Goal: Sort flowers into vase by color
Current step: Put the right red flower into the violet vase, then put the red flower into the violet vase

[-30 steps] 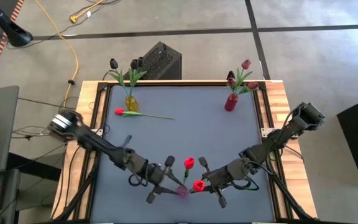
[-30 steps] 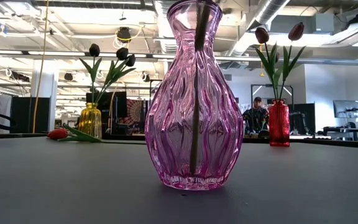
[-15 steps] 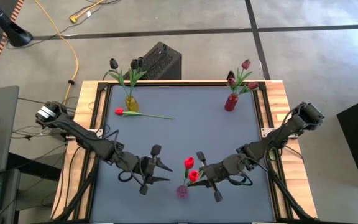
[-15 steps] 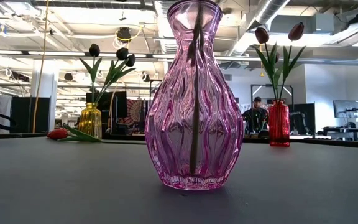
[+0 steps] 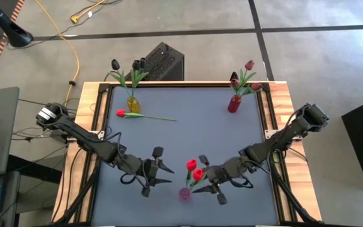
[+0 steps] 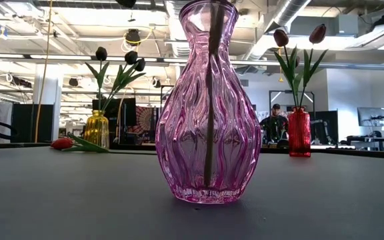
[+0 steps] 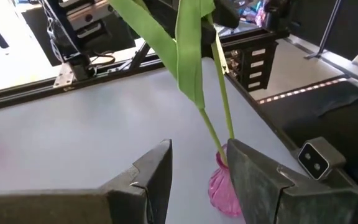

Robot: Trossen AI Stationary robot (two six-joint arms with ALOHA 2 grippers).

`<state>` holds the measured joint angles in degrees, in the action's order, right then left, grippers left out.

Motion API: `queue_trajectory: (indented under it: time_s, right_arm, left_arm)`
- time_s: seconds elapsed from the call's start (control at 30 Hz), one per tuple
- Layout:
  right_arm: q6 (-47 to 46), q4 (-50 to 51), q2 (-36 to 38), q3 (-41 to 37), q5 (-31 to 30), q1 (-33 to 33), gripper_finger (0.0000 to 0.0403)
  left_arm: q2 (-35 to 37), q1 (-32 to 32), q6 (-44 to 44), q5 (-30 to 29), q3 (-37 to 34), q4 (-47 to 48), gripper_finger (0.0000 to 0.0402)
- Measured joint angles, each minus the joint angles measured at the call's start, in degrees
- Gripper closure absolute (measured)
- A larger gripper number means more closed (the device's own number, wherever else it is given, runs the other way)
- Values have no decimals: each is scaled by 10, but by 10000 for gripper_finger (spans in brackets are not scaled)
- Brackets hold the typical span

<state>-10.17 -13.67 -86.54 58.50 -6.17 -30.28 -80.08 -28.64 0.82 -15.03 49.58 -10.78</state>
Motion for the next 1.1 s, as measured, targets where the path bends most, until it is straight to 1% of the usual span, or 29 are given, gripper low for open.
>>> queue_trajectory:
  time_s: [0.2, 0.33, 0.53, 0.8, 1.0, 1.1]
  right_arm:
    - [-21, 26, 0, 0, 53, 10, 195]
    - [-20, 66, 3, 0, 66, 13, 165]
    - [-20, 140, 7, 6, 66, 17, 159]
    - [-48, 325, 8, 79, 65, 27, 159]
    - [-58, 481, 8, 143, 65, 27, 159]
    - [-63, 522, 8, 161, 63, 27, 159]
  left_arm:
    - [0, 0, -1, -7, 0, 18, 258]
    - [0, 0, -4, -9, 0, 26, 258]
    - [0, 0, -4, -20, 0, 30, 258]
    - [0, 2, -8, -26, 0, 43, 258]
    - [0, 25, -45, -79, 0, 113, 258]
    - [0, 52, -67, -84, 0, 154, 258]
